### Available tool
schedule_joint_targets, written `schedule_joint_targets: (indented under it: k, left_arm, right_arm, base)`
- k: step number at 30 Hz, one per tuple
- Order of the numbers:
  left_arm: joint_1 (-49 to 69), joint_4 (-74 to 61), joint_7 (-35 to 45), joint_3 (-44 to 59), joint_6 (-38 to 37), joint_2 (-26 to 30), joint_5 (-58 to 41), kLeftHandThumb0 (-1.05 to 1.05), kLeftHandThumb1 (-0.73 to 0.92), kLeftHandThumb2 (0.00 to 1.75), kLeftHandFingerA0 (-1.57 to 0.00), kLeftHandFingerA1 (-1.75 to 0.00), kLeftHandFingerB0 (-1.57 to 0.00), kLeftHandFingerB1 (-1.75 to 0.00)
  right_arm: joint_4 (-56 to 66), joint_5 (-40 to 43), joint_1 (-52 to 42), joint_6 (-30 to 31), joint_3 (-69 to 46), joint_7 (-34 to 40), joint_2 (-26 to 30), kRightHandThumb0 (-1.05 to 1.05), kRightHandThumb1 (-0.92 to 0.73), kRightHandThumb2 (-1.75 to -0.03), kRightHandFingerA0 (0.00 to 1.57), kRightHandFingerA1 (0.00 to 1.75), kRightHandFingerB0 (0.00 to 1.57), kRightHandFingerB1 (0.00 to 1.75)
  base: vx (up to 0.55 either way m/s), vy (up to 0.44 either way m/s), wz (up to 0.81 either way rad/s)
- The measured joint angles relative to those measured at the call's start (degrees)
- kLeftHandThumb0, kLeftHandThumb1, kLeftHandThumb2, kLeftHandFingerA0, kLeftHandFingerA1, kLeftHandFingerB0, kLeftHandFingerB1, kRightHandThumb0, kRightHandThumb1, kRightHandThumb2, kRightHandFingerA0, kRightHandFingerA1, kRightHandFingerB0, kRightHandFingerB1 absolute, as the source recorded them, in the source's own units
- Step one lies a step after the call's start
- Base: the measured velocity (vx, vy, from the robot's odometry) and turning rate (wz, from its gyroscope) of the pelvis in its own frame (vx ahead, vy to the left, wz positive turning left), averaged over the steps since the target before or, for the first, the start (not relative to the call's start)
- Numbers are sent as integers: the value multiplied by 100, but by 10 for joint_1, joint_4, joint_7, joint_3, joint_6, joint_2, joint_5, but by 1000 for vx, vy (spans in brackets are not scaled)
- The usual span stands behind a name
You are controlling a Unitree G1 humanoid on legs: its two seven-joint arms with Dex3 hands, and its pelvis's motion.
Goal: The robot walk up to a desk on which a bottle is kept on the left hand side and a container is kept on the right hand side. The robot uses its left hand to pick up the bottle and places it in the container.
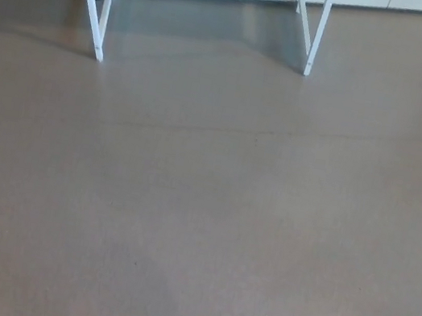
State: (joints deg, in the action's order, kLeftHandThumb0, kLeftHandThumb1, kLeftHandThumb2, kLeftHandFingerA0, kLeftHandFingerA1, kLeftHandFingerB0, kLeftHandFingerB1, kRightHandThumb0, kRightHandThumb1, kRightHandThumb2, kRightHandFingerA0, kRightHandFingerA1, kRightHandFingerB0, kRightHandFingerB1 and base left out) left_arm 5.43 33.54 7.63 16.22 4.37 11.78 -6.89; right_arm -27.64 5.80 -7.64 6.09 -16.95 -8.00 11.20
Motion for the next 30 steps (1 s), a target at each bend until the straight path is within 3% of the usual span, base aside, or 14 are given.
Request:
schedule_joint_targets:
  k: [11,12,13,30]
  left_arm:
    - [-8,-66,32,60,47,-5,-64,-13,75,62,-28,-34,-18,-28]
    - [-9,-68,33,62,49,-4,-66,-13,75,63,-28,-34,-17,-28]
    - [-10,-75,37,72,58,1,-76,-14,76,63,-28,-34,-18,-28]
    - [-23,-92,69,78,118,11,-121,-16,75,64,-30,-35,-19,-29]
  right_arm:
    - [87,87,7,64,-79,-29,-7,-8,-43,-91,25,59,19,54]
    - [89,90,6,67,-80,-30,-9,-11,-60,-58,32,53,26,42]
    - [98,103,6,80,-86,-34,-18,-9,-41,-90,24,58,19,54]
    - [134,164,-1,156,-103,-44,-25,-11,-39,-88,23,58,21,54]
  base:
    - [60,111,-4]
    - [55,413,-21]
    - [194,186,5]
    - [316,-26,12]
